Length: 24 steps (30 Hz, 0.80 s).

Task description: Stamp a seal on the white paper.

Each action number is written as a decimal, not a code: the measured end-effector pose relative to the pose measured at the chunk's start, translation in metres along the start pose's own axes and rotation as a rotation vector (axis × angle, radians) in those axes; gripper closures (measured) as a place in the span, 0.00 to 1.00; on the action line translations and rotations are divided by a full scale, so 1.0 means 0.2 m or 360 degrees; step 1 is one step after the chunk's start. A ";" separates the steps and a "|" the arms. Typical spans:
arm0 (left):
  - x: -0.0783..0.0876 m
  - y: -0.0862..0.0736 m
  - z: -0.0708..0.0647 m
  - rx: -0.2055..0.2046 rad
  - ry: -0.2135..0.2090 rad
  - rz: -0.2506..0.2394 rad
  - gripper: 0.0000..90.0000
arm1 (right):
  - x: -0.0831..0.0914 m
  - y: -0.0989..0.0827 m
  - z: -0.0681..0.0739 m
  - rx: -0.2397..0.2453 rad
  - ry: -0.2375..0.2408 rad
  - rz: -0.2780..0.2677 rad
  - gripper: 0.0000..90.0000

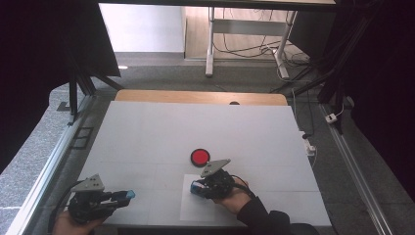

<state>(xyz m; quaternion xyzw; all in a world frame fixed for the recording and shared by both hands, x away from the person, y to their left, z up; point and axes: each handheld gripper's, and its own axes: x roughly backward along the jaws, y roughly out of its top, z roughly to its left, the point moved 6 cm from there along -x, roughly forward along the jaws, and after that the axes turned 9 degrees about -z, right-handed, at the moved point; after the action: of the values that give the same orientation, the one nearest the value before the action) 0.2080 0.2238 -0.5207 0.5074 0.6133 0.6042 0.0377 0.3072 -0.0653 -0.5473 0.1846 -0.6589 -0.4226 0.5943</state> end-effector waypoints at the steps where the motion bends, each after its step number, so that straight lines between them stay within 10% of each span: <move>1: 0.00 0.00 0.00 0.0000 0.0001 0.0000 0.76 | 0.00 0.00 0.00 -0.0019 0.0010 -0.0009 0.79; 24: 0.00 0.00 0.00 0.0007 -0.0004 0.0005 0.76 | -0.01 0.00 0.02 0.0113 -0.0052 0.0040 0.79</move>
<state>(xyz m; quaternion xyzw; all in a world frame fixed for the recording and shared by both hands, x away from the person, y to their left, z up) 0.2083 0.2237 -0.5210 0.5094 0.6137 0.6022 0.0364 0.3032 -0.0624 -0.5471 0.1903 -0.6853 -0.3944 0.5819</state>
